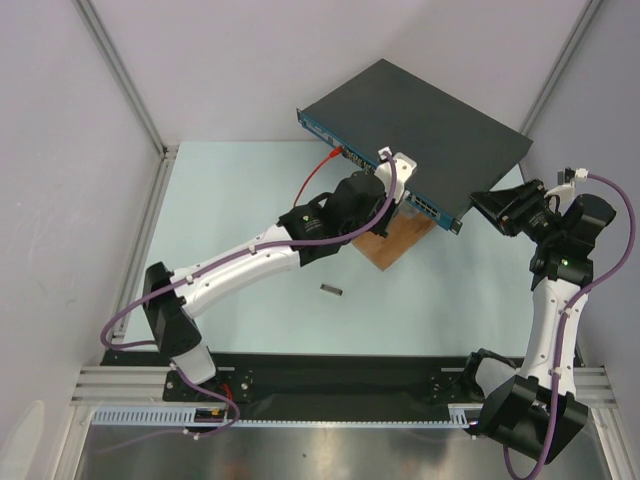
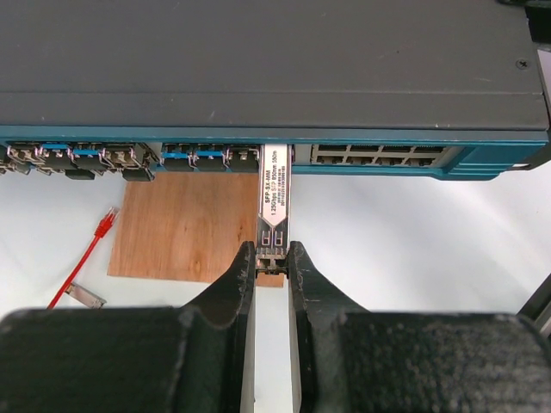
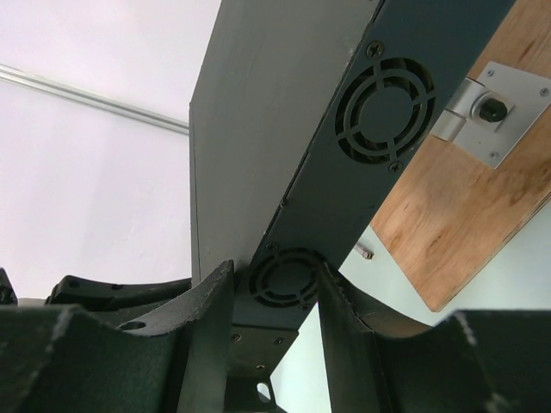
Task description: Insert the plug into the switch port
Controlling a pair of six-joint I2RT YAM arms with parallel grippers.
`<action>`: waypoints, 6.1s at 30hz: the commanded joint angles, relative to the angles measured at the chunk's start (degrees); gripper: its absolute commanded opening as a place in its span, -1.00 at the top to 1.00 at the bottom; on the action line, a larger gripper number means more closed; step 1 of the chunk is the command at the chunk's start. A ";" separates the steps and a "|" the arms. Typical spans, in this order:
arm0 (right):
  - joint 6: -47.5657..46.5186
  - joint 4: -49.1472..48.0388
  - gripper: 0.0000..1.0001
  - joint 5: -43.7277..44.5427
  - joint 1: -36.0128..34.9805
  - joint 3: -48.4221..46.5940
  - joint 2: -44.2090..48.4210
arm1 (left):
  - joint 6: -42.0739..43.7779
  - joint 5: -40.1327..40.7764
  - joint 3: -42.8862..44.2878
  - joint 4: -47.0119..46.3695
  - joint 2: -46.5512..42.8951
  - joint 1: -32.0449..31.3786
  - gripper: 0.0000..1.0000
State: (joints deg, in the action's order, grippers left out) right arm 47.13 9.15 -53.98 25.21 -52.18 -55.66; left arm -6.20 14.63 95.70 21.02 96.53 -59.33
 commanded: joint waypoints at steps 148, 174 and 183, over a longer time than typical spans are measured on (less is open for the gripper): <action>-10.09 11.47 -0.84 1.93 -23.93 -21.61 -1.65 | 6.95 -13.30 2.98 10.91 -9.45 -3.42 0.99; -16.47 18.11 -1.00 -7.72 4.23 -12.25 -1.56 | -1.72 -9.01 18.65 27.15 3.93 0.18 0.99; -8.82 5.80 -0.98 -5.88 -1.73 -5.92 -3.14 | 0.04 -8.83 22.68 27.85 7.70 1.41 0.99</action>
State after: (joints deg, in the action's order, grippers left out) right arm 34.17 22.70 -59.64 25.74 -59.05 -58.57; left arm -7.42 6.26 114.85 48.82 103.28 -58.30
